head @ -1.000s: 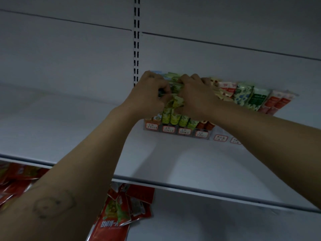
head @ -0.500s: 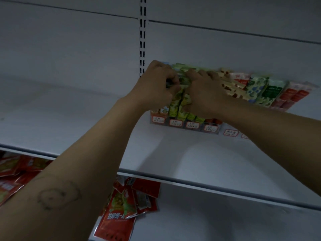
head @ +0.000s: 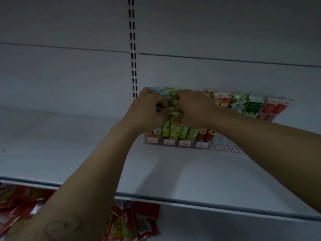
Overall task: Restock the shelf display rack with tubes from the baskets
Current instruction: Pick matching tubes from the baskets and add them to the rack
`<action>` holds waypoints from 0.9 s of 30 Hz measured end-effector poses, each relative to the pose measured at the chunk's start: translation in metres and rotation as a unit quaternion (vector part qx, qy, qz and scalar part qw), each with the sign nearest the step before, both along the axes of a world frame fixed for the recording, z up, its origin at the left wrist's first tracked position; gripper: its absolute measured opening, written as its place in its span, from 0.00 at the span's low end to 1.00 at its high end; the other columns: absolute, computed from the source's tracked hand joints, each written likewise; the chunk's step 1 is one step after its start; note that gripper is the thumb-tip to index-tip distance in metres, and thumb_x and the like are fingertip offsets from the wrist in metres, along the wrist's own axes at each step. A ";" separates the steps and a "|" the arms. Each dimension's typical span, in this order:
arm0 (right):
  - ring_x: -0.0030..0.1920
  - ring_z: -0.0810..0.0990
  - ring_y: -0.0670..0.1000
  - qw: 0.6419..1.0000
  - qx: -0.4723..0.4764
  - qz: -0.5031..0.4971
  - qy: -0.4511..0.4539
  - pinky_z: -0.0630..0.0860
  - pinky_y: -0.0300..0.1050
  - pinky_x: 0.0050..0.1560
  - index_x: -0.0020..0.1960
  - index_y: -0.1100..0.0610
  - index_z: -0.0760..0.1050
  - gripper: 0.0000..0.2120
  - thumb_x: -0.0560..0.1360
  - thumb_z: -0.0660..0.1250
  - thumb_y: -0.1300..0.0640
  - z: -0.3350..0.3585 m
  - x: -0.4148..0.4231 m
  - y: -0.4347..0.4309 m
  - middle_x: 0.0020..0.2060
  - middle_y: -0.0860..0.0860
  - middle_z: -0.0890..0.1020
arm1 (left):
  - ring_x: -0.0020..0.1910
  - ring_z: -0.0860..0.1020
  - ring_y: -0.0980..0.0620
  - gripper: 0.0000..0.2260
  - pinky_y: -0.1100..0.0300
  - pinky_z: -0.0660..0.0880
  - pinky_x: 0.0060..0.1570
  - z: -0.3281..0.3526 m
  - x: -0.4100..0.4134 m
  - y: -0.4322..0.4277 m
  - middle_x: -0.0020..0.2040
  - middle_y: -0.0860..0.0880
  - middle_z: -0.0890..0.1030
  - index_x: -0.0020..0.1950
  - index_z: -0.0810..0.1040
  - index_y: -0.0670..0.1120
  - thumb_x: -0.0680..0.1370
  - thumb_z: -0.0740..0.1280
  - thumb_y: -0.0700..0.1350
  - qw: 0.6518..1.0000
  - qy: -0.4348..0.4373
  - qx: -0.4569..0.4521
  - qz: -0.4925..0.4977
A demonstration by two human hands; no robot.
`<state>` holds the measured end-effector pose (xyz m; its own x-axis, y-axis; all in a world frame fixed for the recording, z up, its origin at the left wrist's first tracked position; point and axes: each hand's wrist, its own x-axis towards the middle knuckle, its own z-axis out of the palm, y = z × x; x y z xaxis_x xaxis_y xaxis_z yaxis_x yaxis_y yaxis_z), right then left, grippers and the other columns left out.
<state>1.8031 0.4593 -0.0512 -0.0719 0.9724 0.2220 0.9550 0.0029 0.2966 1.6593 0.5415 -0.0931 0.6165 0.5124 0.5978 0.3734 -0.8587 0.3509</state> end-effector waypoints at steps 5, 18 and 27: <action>0.45 0.75 0.57 0.999 0.031 0.005 0.021 0.65 0.46 0.42 0.45 0.57 0.78 0.15 0.74 0.67 0.45 -0.007 0.002 0.002 0.50 0.55 0.77 | 0.55 0.68 0.51 0.07 0.60 0.66 0.50 -0.001 0.000 -0.006 0.44 0.50 0.76 0.39 0.72 0.55 0.74 0.68 0.45 0.999 0.006 -0.006 0.032; 0.75 0.56 0.50 0.983 0.098 -0.037 0.153 0.41 0.49 0.76 0.77 0.49 0.51 0.48 0.66 0.68 0.32 -0.012 0.015 -0.125 0.76 0.49 0.59 | 0.63 0.74 0.42 0.27 0.47 0.69 0.63 -0.002 -0.046 -0.072 0.64 0.45 0.77 0.68 0.73 0.46 0.71 0.73 0.52 0.978 0.137 0.127 0.091; 0.59 0.70 0.53 0.969 0.155 -0.010 0.192 0.63 0.46 0.61 0.66 0.55 0.70 0.35 0.66 0.70 0.37 -0.063 0.007 -0.219 0.60 0.53 0.76 | 0.60 0.73 0.46 0.28 0.50 0.73 0.56 -0.025 -0.032 -0.177 0.60 0.49 0.77 0.67 0.72 0.49 0.73 0.60 0.64 0.972 0.194 0.133 0.018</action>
<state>1.8097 0.2404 -0.1138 0.0913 0.8549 0.5107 0.9941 -0.0482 -0.0971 1.6275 0.3641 -0.1180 0.8068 0.3960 0.4386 0.4639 -0.8842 -0.0550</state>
